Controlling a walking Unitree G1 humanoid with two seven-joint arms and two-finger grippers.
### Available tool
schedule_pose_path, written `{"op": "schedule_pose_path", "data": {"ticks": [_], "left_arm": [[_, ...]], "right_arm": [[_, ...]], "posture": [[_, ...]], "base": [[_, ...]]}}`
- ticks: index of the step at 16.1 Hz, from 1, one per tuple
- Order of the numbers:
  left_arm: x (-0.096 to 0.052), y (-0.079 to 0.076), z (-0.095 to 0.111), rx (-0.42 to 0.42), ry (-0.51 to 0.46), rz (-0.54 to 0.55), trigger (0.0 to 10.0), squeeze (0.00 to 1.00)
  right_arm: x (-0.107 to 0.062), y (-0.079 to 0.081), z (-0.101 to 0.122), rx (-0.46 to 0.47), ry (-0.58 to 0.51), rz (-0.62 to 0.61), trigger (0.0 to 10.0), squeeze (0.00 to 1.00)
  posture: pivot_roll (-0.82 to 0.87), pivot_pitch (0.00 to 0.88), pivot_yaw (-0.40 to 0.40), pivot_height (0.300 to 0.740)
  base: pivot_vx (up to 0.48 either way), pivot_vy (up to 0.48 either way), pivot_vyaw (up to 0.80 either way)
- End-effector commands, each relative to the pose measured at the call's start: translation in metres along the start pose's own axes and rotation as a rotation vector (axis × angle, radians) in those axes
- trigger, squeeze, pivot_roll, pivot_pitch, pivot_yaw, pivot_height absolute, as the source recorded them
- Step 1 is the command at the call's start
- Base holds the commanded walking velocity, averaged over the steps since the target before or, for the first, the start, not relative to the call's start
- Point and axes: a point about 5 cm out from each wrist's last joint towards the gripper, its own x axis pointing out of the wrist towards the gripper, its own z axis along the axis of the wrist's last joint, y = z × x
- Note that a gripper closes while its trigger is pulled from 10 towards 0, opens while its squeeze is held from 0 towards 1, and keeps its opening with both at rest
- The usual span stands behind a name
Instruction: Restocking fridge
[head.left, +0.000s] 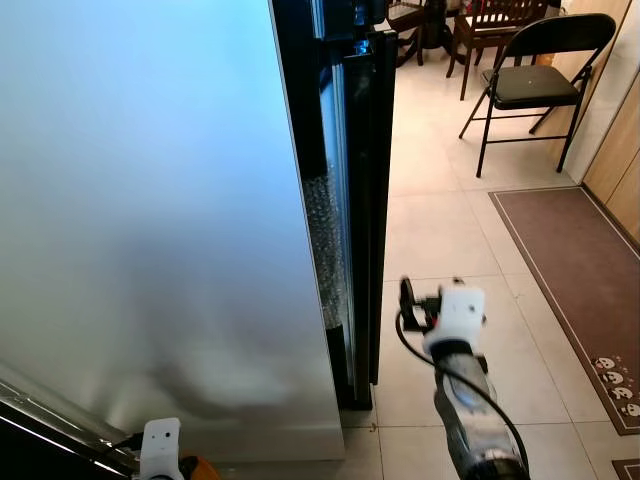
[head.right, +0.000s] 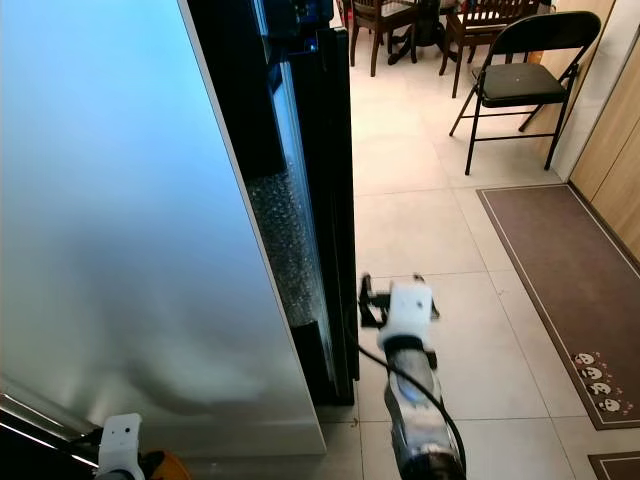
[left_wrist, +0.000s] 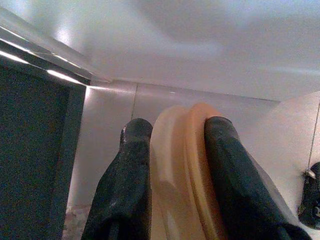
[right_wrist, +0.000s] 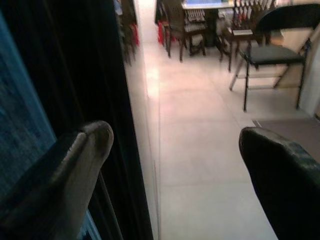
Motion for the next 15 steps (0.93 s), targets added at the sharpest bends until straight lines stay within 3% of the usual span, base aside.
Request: {"op": "schedule_pose_path", "data": {"ticks": [1,6,11,15], "left_arm": [[-0.001,0.003,-0.004,0.000,0.007,0.013,10.0,0.00],[-0.003,0.007,-0.012,-0.019,0.027,0.033,10.0,0.00],[-0.002,0.005,-0.009,-0.043,0.017,0.033,10.0,0.00],[-0.002,0.003,-0.009,-0.055,0.014,0.032,10.0,0.00]], "right_arm": [[0.003,0.007,0.005,0.003,0.005,0.029,10.0,0.00],[0.007,0.008,0.004,-0.018,0.067,0.048,10.0,0.00],[0.041,0.009,0.029,-0.061,0.076,0.124,10.0,0.00],[0.057,0.025,0.043,-0.062,0.088,0.227,10.0,0.00]], "posture": [[-0.14,0.000,0.098,0.740],[-0.13,0.000,0.085,0.740],[-0.13,0.000,0.081,0.740],[-0.11,0.000,0.075,0.740]], "base": [[0.000,0.000,0.00],[0.000,0.000,0.00],[0.000,0.000,0.00],[0.000,0.000,0.00]]}}
